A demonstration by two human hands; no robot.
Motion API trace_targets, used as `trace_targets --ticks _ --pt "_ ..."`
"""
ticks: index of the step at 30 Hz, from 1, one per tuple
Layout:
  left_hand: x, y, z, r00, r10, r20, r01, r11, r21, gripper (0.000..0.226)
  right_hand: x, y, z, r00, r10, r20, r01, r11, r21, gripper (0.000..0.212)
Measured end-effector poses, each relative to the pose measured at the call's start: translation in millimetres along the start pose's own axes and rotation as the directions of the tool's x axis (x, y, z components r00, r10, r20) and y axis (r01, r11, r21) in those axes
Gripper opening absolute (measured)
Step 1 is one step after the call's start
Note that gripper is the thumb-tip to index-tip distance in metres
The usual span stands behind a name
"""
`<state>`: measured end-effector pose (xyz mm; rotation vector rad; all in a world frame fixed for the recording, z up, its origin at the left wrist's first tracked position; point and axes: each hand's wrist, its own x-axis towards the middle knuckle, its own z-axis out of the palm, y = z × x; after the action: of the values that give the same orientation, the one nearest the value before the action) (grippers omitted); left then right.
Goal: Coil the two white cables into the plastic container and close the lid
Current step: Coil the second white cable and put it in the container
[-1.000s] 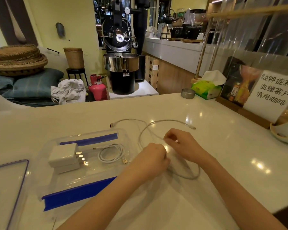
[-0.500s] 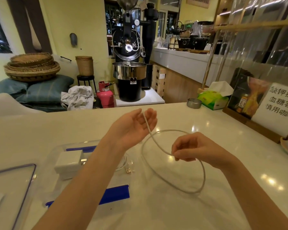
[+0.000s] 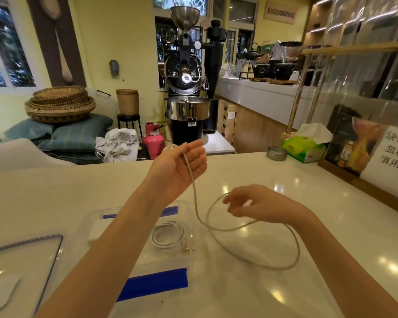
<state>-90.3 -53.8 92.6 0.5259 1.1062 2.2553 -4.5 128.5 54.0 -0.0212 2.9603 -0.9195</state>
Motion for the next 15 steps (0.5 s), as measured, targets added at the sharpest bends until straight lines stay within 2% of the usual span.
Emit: trace_targets --ticks 2,4,6,9,11,13,15 --pt "-0.4 -3.4 -0.3 1.0 0.013 0.014 -0.014 0.998 0.054 0.036 8.8 -27.2 5.6 0.994 -0.086 -0.065 0.097 0.975 0.201 0.025" --pt "-2.3 -3.0 -0.7 0.999 0.05 0.008 -0.05 0.992 0.117 0.033 15.6 -51.1 10.6 0.992 -0.121 -0.034 0.124 0.895 0.429 0.03" --pt "-4.5 1.2 -4.5 0.994 0.106 0.003 -0.106 0.982 0.154 0.031 18.9 -63.5 14.5 0.989 -0.149 0.002 0.122 0.823 0.555 0.032" --pt "-11.7 9.3 -14.8 0.989 0.15 -0.017 -0.146 0.98 0.136 0.033 19.9 -68.9 20.3 0.979 -0.195 -0.056 0.19 0.784 0.592 0.029" --pt "-16.0 14.0 -21.5 0.992 0.125 -0.034 -0.124 0.992 0.028 0.04 22.6 -69.6 22.6 0.974 -0.214 -0.081 0.219 0.772 0.597 0.028" --pt "-18.3 18.9 -26.5 0.994 0.096 -0.043 -0.101 0.987 -0.129 0.05 25.6 -71.8 23.5 0.969 -0.244 -0.037 0.221 0.795 0.565 0.027" --pt "-19.8 24.7 -30.1 0.994 0.099 -0.039 -0.105 0.971 -0.215 0.055 28.6 -74.9 25.1 0.965 -0.262 0.033 0.214 0.849 0.484 0.027"
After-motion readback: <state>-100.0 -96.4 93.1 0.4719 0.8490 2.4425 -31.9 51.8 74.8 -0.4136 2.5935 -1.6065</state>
